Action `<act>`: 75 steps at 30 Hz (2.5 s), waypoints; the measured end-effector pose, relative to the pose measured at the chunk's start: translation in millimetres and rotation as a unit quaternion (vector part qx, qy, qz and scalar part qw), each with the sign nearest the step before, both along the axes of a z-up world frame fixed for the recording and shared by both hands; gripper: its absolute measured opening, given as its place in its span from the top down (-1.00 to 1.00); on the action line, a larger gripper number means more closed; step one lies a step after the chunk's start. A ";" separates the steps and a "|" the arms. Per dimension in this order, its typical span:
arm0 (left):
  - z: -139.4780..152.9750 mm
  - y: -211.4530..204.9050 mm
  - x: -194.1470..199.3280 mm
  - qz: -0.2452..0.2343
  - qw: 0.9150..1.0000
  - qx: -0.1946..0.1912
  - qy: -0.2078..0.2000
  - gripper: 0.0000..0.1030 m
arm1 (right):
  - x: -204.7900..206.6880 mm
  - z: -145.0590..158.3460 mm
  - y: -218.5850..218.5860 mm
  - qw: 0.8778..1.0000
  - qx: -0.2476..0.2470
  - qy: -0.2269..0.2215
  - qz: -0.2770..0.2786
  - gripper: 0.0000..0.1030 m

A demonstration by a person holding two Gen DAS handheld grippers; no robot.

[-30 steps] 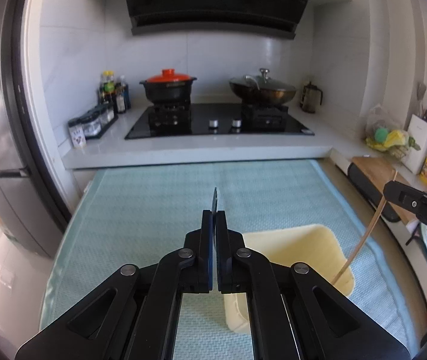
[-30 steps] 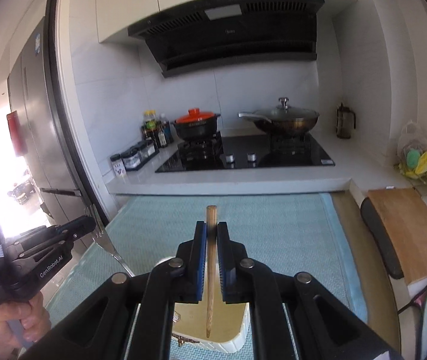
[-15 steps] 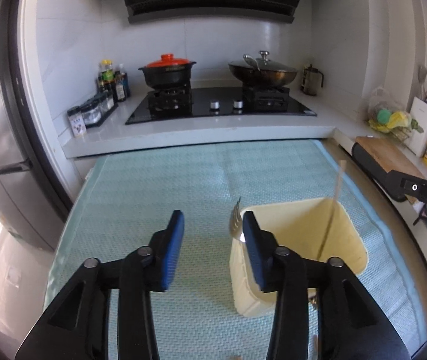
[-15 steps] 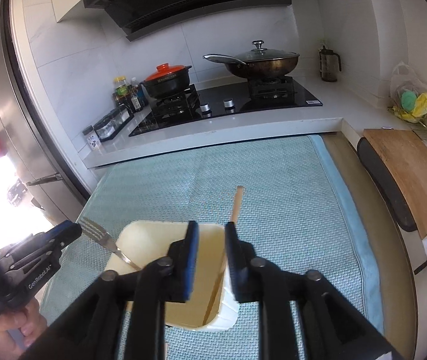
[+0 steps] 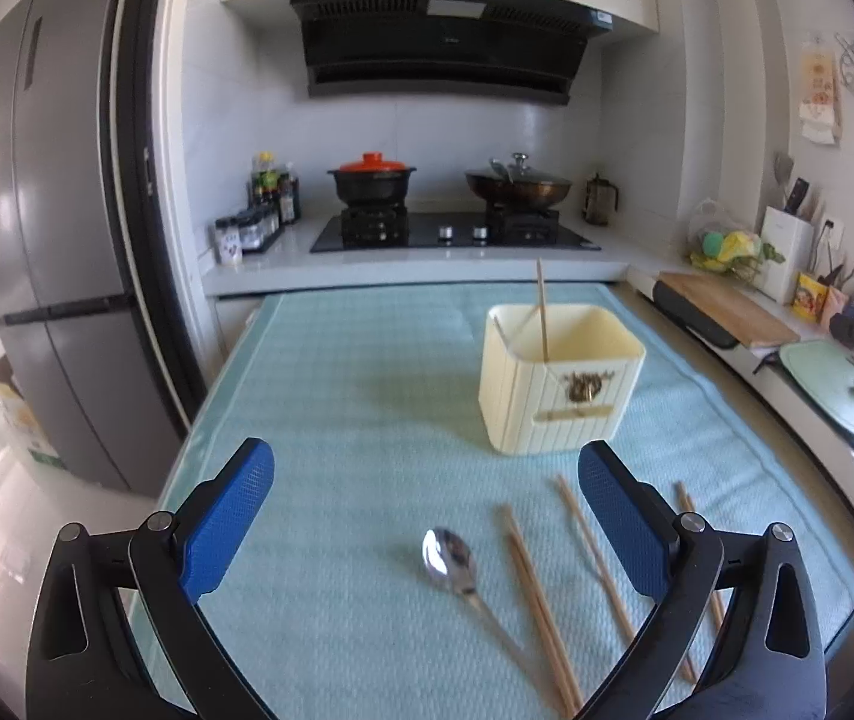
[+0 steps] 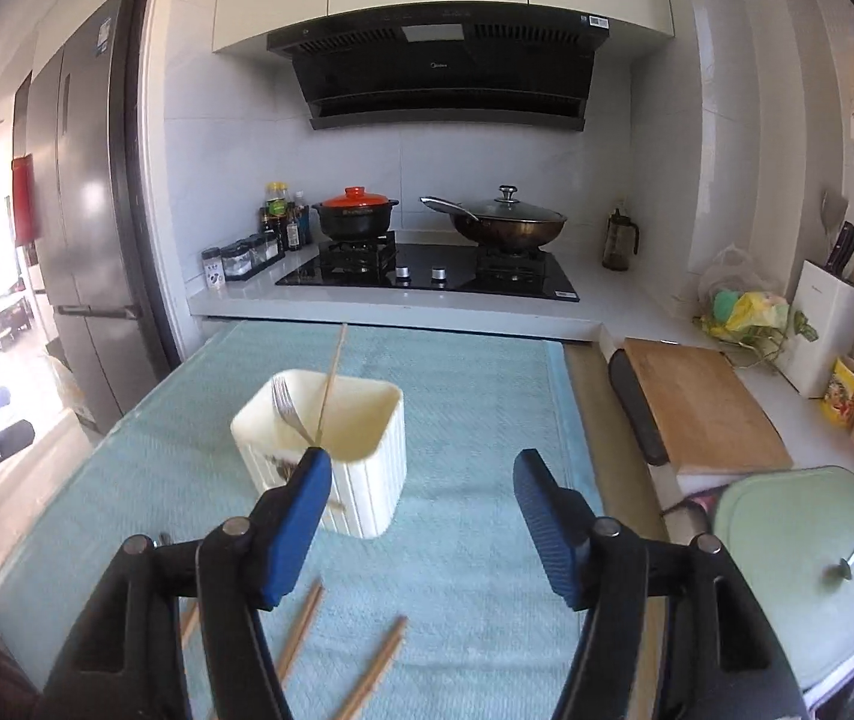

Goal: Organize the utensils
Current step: 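Drop the fork and chopstick into the caddy and open both tools, then grasp the silver spoon with the left tool while the right tool grasps a chopstick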

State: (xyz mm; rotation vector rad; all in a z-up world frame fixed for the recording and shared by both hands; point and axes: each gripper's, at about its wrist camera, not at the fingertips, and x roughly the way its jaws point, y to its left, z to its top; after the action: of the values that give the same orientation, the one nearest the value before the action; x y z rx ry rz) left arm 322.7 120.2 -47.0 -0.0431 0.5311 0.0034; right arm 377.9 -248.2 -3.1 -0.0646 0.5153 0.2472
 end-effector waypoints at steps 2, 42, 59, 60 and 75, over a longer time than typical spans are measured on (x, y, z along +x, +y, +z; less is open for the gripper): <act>-15.6 -0.1 -17.1 0.004 1.000 -0.017 0.015 -0.97 | -27.9 -12.4 -4.8 1.000 -0.014 -0.011 -0.016 -0.25; -119.0 -27.1 -66.8 0.041 0.991 -0.042 0.122 -0.99 | -136.4 -155.1 12.5 0.996 -0.018 0.054 -0.068 0.01; -123.8 -22.8 -59.9 0.057 0.989 -0.040 0.133 -0.99 | -80.2 -182.2 12.7 0.988 0.024 0.145 -0.049 0.45; -123.8 -22.0 -60.4 0.057 0.989 -0.041 0.133 -0.99 | -74.4 -183.7 15.4 0.988 0.019 0.150 -0.045 0.55; -126.2 -12.6 -64.0 0.076 0.987 -0.040 0.134 -0.99 | -22.1 -207.4 46.8 0.975 -0.004 0.221 -0.019 0.74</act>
State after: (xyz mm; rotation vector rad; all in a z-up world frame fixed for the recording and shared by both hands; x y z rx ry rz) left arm 258.6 107.5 -173.2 -0.1644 0.7955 0.1392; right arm 355.8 -201.5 -210.5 -0.0056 0.9592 0.2214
